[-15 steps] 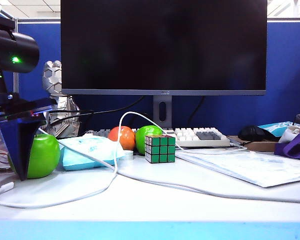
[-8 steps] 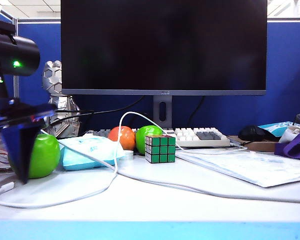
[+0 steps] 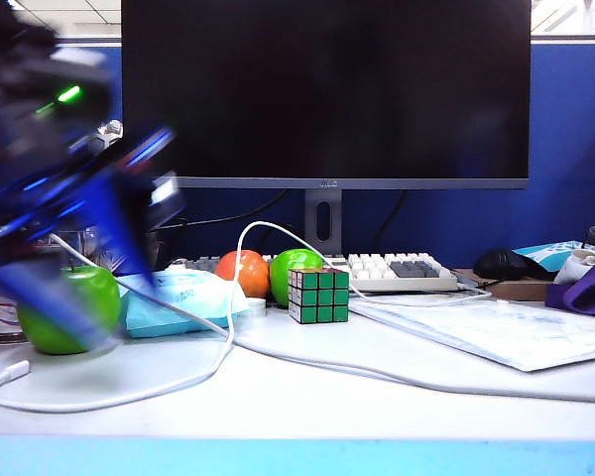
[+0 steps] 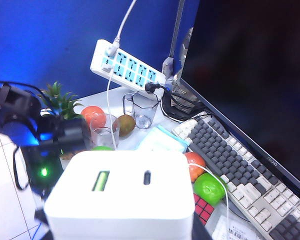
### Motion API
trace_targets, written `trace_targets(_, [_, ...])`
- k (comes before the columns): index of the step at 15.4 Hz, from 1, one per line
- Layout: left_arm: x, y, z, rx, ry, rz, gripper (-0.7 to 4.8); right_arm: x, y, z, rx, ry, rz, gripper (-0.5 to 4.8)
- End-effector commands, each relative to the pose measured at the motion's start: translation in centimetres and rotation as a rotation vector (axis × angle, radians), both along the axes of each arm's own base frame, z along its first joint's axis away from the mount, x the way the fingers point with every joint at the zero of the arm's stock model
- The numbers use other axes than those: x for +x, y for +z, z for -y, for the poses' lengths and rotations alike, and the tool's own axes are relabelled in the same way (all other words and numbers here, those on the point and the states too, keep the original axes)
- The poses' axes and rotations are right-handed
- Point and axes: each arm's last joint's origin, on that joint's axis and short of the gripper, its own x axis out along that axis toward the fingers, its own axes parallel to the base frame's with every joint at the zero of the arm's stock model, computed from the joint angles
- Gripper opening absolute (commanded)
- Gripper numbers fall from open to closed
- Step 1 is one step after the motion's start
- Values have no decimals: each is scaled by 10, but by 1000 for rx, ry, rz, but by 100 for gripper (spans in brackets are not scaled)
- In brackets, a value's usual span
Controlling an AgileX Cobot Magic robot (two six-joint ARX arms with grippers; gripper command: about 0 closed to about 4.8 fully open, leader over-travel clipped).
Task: Pick up the Type-C charging cable and the charging base, insert one end of the Type-C charger into the corresponding slot on the base, and finally place the plugged-in charger back on the table.
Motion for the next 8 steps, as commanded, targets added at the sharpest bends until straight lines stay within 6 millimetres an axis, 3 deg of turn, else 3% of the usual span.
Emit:
trace_targets(1, [3, 33, 36, -87, -103, 139, 268, -2, 4, 0, 21, 6, 27, -1])
trace_targets(2, [5, 47, 50, -91, -92, 201, 266, -2, 4, 1, 21, 6, 26, -1])
trace_targets(3, [7, 60, 63, -60, -70, 295, 215, -2, 4, 1, 21, 7, 26, -1])
trace_targets(4, [8, 64, 68, -22, -51, 354, 197, -3, 4, 1, 21, 7, 26, -1])
trace_targets(8, [14, 45, 73, 94, -23, 362, 188, -3, 3, 1, 15, 9, 6, -1])
